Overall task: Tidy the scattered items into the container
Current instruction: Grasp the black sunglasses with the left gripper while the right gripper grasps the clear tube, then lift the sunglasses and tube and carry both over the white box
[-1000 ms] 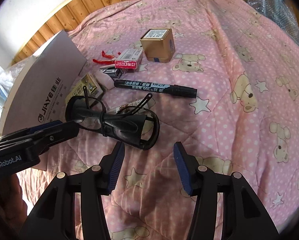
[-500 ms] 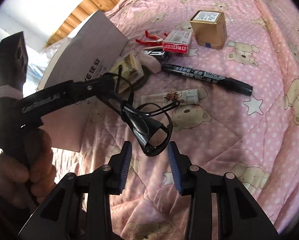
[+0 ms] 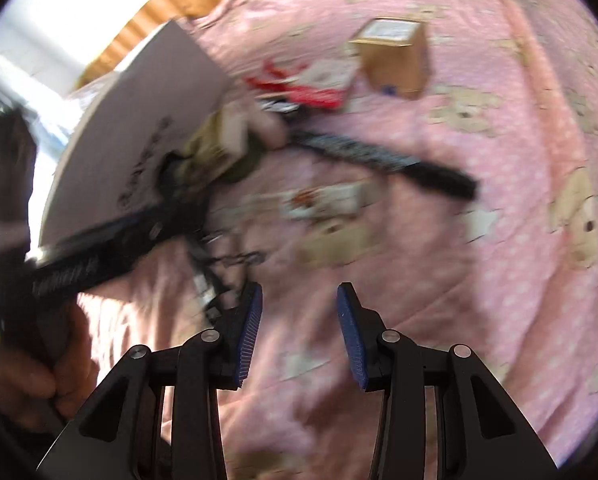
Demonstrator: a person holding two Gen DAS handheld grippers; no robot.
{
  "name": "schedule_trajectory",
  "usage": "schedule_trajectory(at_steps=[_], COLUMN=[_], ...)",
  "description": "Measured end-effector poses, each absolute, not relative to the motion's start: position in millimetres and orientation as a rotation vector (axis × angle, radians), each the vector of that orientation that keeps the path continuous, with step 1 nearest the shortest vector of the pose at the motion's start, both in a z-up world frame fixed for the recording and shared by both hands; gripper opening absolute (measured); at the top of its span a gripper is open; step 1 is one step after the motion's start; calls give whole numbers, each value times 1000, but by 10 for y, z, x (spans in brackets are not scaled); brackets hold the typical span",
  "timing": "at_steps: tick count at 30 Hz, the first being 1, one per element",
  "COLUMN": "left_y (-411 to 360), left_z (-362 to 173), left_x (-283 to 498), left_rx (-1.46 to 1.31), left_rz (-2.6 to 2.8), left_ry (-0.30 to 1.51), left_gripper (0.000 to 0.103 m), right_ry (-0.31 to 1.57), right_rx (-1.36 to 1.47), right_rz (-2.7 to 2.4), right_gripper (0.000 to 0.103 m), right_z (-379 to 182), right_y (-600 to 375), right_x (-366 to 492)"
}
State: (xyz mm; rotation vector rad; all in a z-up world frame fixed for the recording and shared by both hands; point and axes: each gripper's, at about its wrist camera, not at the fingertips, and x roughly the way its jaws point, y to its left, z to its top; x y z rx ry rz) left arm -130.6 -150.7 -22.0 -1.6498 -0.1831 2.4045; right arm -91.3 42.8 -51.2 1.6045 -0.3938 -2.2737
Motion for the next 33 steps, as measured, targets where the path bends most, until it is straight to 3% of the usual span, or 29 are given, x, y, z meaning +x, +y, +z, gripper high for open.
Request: schedule_trajectory(at_steps=[4, 6, 7, 9, 11, 14, 17, 20, 21, 22, 24, 27, 30, 33], left_y=[-1513, -1514, -1517, -1573, -1625, -1637, -1649, -1646, -1621, -1593, -1565, -1529, -1522, -1515], left_z=[-322, -284, -260, -230, -221, -239, -256, -276, -280, -281, -247, -160, -214, -279], left_x=[-1289, -1288, -1293, -1294, -1284, -1266, -1249, -1230, -1217, -1200, -1157, -1073, -1075, -1086], left_rx=[-1648, -1618, -1610, -1622, -1636, -1650, -1665, -1673, -1661, -1643, -1591, -1495, -1522, -1553], left_rz=[2411, 2423, 2429, 2451, 2458, 2447, 2435, 2424, 2425, 2426, 2409, 2368, 2346, 2354], left_ry=[-162, -131, -106, -93, -108, -140, -171, -194, -176, -151, -123, -100, -106, -108], left_gripper=[57, 37, 34, 33, 33, 33, 34, 34, 34, 33, 23, 17, 18, 26], right_ry=[-338, -332, -328, -319, -383, -261, -141, -51, -26, -20, -60, -142, -152, -88], right_rx=[1571, 1521, 1517, 1532, 1530, 1490, 1454, 1434, 1443, 1467, 1518, 1581, 1586, 1587], right_rz=[-2333, -2359, -2354, -2289, -2151, -2165, -2257, -2246, -2217, -2189, -2174, -2176, -2183, -2214], right_gripper=[42, 42, 42, 42, 36, 35, 46, 49, 44, 29, 22, 14, 17, 33], right_z=[-555, -567, -585, -589, -509, -356, -324, -421, -481, -529, -481, -413, -390, -427], right_y=[470, 457, 459, 392, 390, 318, 271, 136, 92, 75, 167, 327, 387, 360], right_x=[-1126, -1163, -1180, -1169, -1051, -943, -1045, -1250, -1274, -1272, -1218, -1093, -1017, -1049])
